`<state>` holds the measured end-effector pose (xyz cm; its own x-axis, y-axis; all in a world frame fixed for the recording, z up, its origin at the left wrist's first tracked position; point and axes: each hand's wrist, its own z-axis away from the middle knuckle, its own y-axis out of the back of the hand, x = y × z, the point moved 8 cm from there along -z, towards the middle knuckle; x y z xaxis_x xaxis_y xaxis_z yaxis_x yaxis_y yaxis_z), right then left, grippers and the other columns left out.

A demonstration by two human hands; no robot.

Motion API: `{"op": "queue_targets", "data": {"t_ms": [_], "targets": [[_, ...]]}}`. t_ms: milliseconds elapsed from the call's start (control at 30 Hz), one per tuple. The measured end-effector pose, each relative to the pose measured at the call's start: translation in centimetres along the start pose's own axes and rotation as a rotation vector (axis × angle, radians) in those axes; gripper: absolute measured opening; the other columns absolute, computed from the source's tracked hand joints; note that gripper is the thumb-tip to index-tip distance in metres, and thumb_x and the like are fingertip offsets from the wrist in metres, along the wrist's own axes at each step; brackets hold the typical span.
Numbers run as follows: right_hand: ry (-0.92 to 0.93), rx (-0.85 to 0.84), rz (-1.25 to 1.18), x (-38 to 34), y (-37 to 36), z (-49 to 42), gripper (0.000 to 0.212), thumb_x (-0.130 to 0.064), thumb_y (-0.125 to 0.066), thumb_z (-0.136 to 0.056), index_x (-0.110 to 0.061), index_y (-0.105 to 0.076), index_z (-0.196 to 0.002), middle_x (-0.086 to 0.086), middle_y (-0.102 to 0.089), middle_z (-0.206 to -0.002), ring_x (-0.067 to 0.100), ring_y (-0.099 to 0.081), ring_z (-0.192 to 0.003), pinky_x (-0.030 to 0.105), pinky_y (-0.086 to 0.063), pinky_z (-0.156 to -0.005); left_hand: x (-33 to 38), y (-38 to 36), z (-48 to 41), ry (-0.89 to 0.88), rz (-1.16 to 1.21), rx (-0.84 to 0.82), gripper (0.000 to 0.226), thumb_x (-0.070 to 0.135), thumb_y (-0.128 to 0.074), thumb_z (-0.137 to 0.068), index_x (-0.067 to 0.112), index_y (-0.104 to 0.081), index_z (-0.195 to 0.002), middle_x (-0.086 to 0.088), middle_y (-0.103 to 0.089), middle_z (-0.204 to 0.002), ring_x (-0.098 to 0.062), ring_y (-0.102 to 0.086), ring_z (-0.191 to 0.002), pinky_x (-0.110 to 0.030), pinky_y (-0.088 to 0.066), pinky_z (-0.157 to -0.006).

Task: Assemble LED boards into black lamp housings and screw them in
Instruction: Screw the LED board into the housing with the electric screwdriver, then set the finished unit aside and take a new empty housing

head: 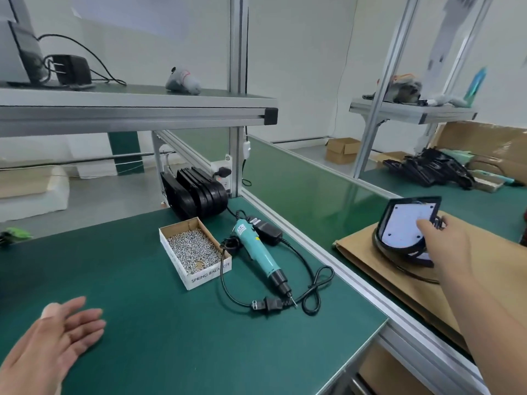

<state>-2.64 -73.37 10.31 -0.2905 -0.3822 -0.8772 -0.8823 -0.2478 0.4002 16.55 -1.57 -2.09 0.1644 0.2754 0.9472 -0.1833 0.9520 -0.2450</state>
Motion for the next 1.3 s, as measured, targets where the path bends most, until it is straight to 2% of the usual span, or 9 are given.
{"op": "queue_targets", "data": {"t_ms": [133,333,433,600,700,833,1067,1200,1300], "targets": [[-0.012,-0.001,0.09,2.1,0.5,-0.9,0.029,-0.042,-0.061,-0.082,-0.014,-0.057,-0.089,0.01,-0.065,-0.087,0.037,-0.062,-0.084,0.045,-0.045,-0.068,-0.2,-0.2,-0.4,0.027,0.003,0.014,0.035,0.03,-0.03,-0.116,0.005,-0.055,-0.112,-0.019,-0.057,-0.094,-0.015,-0.07,-0.046,-0.022,-0.055,-0.039],[0.059,0.031,0.256,2.1,0.6,-1.3,0.019,-0.023,-0.067,-0.09,-0.007,-0.061,-0.098,0.019,-0.065,-0.101,0.043,-0.06,-0.099,0.056,-0.053,-0.089,-0.4,0.1,-0.4,0.033,-0.011,0.015,0.054,0.034,-0.027,-0.117,-0.003,-0.042,-0.153,-0.02,-0.062,-0.09,-0.03,-0.072,-0.061,-0.024,-0.055,-0.039],[0.157,0.068,0.465,1.3,0.4,-0.7,0.02,-0.019,-0.068,-0.088,-0.004,-0.057,-0.098,0.023,-0.058,-0.103,0.044,-0.049,-0.102,0.055,-0.041,-0.098,-0.1,-0.2,0.2,0.006,-0.009,-0.001,0.052,0.034,-0.03,-0.117,-0.004,-0.047,-0.148,-0.021,-0.069,-0.077,-0.021,-0.073,-0.052,-0.025,-0.058,-0.042],[0.334,0.126,0.558,-1.4,-0.4,1.5,0.035,-0.031,-0.061,-0.088,-0.01,-0.056,-0.114,0.021,-0.055,-0.118,0.044,-0.046,-0.113,0.059,-0.041,-0.1,0.1,-0.4,1.7,-0.066,-0.003,-0.064,0.043,0.036,-0.037,-0.115,0.0,-0.06,-0.125,-0.025,-0.068,-0.102,-0.02,-0.076,-0.065,-0.026,-0.064,-0.056],[0.439,0.031,0.469,-4.1,-3.6,3.7,0.037,-0.032,-0.059,-0.097,-0.009,-0.065,-0.125,0.022,-0.064,-0.123,0.043,-0.051,-0.116,0.057,-0.045,-0.103,0.8,-0.5,3.1,-0.136,-0.027,-0.046,0.042,0.041,-0.043,-0.11,0.007,-0.067,-0.117,-0.025,-0.072,-0.105,-0.034,-0.071,-0.089,-0.031,-0.066,-0.069],[0.586,-0.145,0.304,-9.7,-10.1,9.9,0.018,-0.031,-0.061,-0.101,-0.022,-0.074,-0.11,0.002,-0.07,-0.106,0.027,-0.059,-0.099,0.046,-0.051,-0.086,1.0,-0.6,3.8,-0.183,-0.045,-0.026,0.04,0.04,-0.048,-0.107,0.008,-0.069,-0.12,-0.022,-0.076,-0.104,-0.033,-0.071,-0.09,-0.045,-0.057,-0.083],[0.845,-0.404,0.199,-19.9,-23.1,20.3,0.014,-0.029,-0.063,-0.1,-0.034,-0.069,-0.089,-0.015,-0.065,-0.091,0.011,-0.06,-0.079,0.032,-0.044,-0.071,0.6,-0.1,3.5,-0.193,-0.04,-0.019,0.054,0.057,-0.057,-0.089,0.015,-0.072,-0.119,-0.015,-0.078,-0.103,-0.027,-0.075,-0.087,-0.042,-0.058,-0.082],[0.928,-0.502,0.191,-23.9,-29.1,23.7,0.013,-0.029,-0.061,-0.102,-0.03,-0.071,-0.093,-0.011,-0.067,-0.092,0.013,-0.061,-0.079,0.034,-0.051,-0.073,0.2,0.0,3.2,-0.196,-0.008,-0.016,0.048,0.058,-0.069,-0.094,0.016,-0.074,-0.115,-0.015,-0.078,-0.101,-0.026,-0.074,-0.085,-0.04,-0.059,-0.079],[0.955,-0.551,0.192,-26.4,-32.9,25.2,0.013,-0.029,-0.061,-0.102,-0.026,-0.074,-0.102,-0.005,-0.069,-0.098,0.017,-0.065,-0.082,0.039,-0.056,-0.077,0.0,0.0,3.0,-0.214,0.0,-0.015,0.046,0.054,-0.062,-0.087,0.018,-0.077,-0.111,-0.015,-0.078,-0.099,-0.025,-0.074,-0.083,-0.037,-0.059,-0.075]]}}
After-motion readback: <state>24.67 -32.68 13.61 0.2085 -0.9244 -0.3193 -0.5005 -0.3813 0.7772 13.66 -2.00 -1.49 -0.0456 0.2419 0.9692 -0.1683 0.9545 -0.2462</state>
